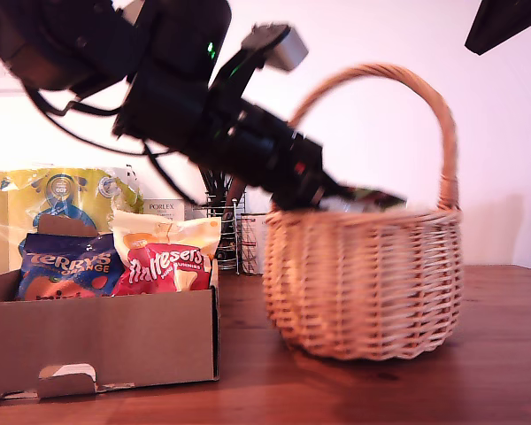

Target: Move the bags of Easter eggs from the cardboard box on the left into the woven basket on the right side.

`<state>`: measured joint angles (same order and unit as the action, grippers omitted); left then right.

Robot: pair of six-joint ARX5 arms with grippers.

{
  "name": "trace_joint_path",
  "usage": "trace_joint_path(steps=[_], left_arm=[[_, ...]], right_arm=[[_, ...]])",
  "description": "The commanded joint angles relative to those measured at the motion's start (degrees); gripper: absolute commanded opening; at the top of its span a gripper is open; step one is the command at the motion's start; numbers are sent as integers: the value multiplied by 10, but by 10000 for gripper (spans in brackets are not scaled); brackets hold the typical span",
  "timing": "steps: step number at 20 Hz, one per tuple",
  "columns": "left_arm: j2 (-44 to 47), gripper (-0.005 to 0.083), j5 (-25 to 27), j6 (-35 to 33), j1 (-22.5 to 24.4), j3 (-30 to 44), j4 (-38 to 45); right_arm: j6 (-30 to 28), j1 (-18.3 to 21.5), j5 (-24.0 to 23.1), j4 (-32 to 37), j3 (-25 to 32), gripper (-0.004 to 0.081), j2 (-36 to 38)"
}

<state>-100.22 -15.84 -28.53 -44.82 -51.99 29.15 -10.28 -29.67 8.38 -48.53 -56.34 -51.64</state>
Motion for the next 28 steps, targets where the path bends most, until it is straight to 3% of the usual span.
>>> trace_joint_path(steps=[1,3,5,7,11,14,17,19,24,28], left_arm=[[3,242,6,3,-4,-10,19],[3,329,5,4,-5,-11,19],[5,328,5,24,-10,-11,22],[18,256,5,44,-17,-11,10],[98,-28,5,47,-22,-11,-101],[177,-23,6,45,-14,-11,-222],[224,-23,46,23,11,-9,-359],[236,-23,43,21,36,4,-400],[252,-23,28,15,97,82,-344],[246,-23,8,12,145,115,-292]], right_arm=[[4,1,0,2,12,-13,1],[4,1,0,2,12,-13,1],[4,1,0,3,12,-13,1],[4,1,0,2,12,-13,1],[0,1,0,3,12,-13,1],[0,1,0,7,12,-13,1],[-2,1,0,18,12,-13,1],[-2,1,3,37,12,-13,1],[-1,-17,47,171,34,-13,-3],[-2,-38,43,294,128,-13,-1]])
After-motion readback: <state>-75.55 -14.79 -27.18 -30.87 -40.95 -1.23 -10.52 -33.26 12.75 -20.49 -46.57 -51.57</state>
